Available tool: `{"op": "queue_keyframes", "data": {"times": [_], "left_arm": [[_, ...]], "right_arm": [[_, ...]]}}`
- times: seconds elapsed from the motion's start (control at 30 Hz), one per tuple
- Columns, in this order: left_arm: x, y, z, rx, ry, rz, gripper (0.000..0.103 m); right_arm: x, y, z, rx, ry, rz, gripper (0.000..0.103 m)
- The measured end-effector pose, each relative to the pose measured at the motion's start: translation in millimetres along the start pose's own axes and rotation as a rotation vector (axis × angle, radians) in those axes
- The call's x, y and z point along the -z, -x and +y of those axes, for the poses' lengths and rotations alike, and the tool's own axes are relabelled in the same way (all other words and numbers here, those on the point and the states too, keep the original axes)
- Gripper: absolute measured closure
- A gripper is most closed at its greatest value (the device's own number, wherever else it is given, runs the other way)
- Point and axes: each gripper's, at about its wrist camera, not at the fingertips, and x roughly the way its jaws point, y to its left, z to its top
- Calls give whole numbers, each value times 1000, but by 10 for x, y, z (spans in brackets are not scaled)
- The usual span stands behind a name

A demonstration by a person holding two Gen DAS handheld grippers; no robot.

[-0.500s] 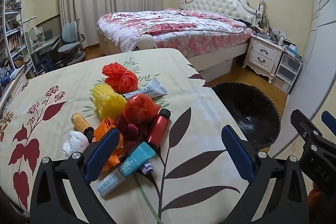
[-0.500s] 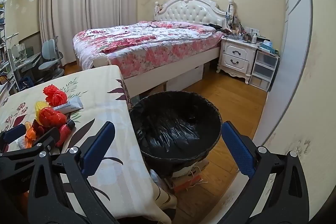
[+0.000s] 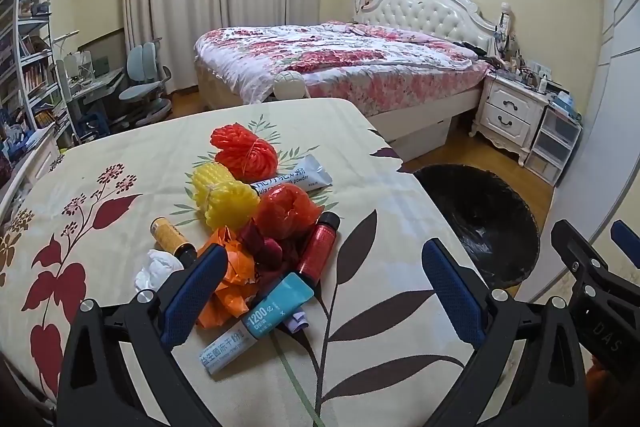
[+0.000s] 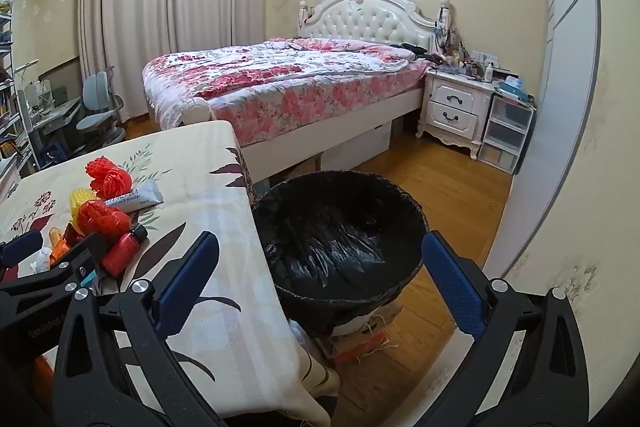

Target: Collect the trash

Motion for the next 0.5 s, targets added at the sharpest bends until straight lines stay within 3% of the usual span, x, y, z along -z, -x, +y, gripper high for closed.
{"op": "queue_keyframes", "data": {"times": [0.5], "left_arm": [[8,-8,20,3,2,1,6]], "right_arm": [[48,-47,-36,11,-7,11,4]]}}
